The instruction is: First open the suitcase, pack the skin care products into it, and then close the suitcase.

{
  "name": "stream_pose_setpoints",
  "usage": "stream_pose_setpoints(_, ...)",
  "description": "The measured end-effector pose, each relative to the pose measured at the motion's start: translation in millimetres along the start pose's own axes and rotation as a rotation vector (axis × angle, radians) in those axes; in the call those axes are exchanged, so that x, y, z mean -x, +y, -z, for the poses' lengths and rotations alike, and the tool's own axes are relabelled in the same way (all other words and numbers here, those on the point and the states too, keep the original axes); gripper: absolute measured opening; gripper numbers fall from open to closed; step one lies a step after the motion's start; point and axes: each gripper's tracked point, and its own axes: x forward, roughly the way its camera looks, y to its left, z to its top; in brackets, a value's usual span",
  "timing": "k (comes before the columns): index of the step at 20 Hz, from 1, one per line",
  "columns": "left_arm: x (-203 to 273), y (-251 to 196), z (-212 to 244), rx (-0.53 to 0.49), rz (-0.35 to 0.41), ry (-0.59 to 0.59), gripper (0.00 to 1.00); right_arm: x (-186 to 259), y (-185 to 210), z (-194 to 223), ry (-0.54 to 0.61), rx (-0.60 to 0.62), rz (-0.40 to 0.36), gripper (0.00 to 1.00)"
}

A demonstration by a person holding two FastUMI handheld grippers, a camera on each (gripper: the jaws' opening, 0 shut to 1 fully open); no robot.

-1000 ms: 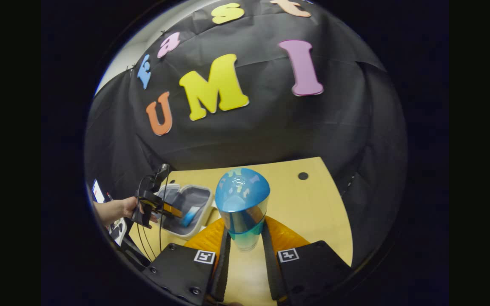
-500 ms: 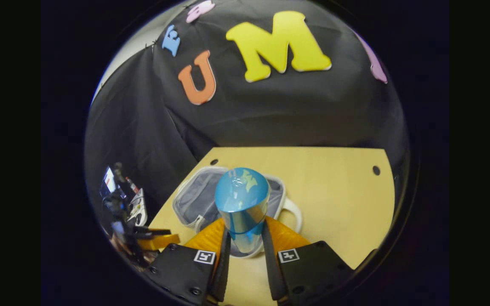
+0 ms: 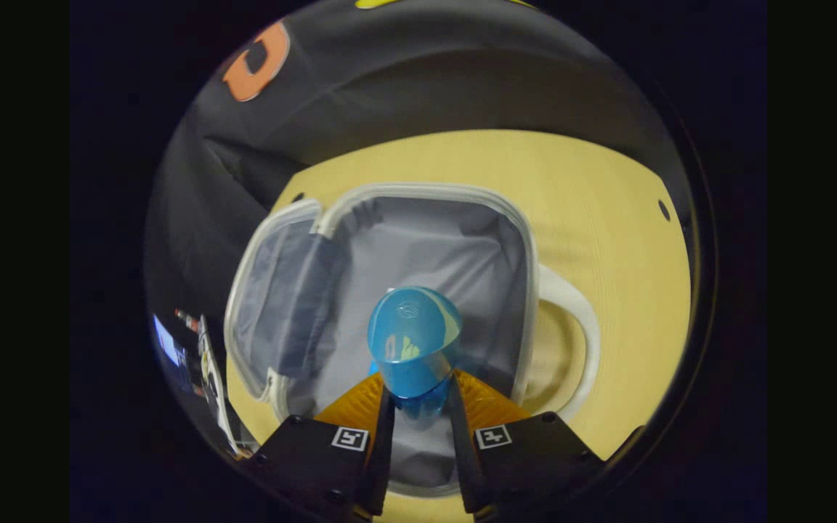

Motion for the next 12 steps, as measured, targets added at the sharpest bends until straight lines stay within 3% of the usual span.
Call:
stream_pose_setpoints(6, 12.7, 26.1, -30.7, 0.039, -0.017, -0.081, 0.97, -18.5, -8.6, -6.6, 0.032, -0.044, 0.130, 0.36)
stream_pose_setpoints(9, 14.9, 19.6, -40.1, 0.007, 0.003, -0.119, 0.97, -24.8, -14.4, -7.4, 0.035, -0.045, 0.194, 0.36)
stream_pose_setpoints(12, 13.3, 13.8, -41.9, -0.047, 0.009, -0.125, 0.97, -24.9, -13.0, -6.5, 0.033, -0.026, 0.209, 0.39)
